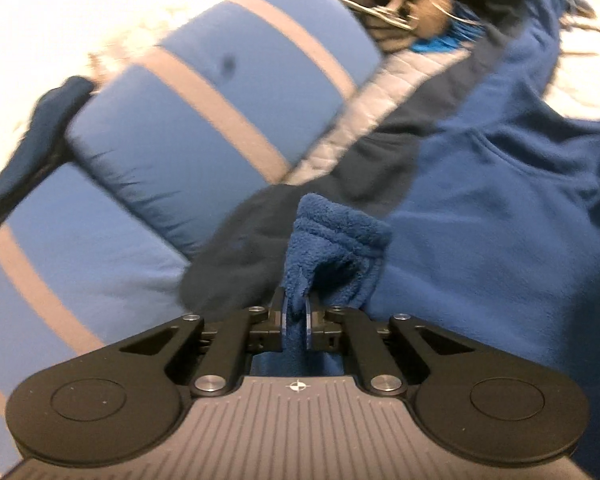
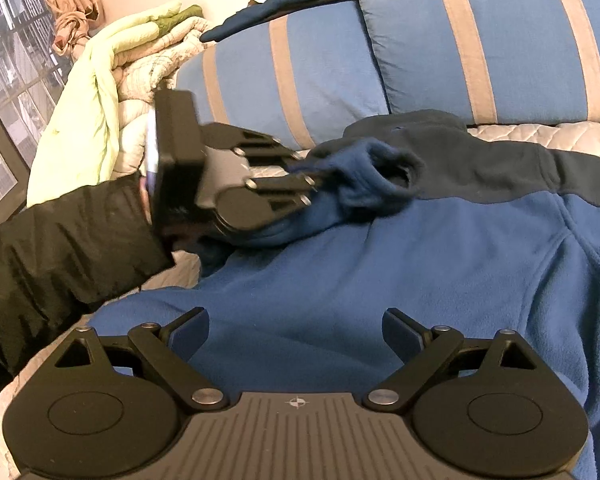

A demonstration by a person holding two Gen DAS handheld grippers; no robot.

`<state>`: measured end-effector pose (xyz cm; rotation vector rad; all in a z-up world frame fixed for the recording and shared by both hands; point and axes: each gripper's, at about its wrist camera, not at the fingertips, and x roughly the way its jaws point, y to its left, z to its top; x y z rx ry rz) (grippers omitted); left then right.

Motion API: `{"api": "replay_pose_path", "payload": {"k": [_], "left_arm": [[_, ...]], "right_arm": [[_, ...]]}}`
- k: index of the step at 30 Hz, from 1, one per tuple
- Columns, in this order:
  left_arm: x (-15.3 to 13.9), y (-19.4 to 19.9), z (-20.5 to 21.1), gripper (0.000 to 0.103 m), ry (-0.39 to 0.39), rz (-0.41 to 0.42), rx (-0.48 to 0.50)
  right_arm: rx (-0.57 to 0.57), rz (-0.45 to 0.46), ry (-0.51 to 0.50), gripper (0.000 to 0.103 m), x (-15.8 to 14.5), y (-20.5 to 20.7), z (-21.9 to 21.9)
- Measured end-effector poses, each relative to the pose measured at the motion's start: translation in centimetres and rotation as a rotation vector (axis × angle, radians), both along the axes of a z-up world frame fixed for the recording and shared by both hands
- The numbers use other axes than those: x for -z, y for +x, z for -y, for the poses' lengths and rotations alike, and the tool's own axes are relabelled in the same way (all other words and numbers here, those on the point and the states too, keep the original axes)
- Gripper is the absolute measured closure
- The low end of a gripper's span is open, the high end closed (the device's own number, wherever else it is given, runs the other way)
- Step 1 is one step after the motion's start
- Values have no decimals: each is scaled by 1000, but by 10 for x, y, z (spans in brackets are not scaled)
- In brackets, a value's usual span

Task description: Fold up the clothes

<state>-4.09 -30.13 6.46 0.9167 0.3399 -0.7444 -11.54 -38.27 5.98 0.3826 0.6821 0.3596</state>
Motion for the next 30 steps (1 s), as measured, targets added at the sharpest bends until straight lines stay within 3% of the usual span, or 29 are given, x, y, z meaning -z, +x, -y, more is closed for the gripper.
{"api": "replay_pose_path", "payload": {"k": [8, 18, 30], "left_arm": [[-53, -3, -51, 95, -141, 54, -117], [-95, -16, -110, 95, -219, 129, -233], [-135, -28, -188, 95, -275, 231, -395]], "right_arm": [[60, 0, -88, 9, -2, -1, -8], [156, 13, -241, 8, -4, -4, -19], [192, 34, -232, 4, -3, -9, -12]]}}
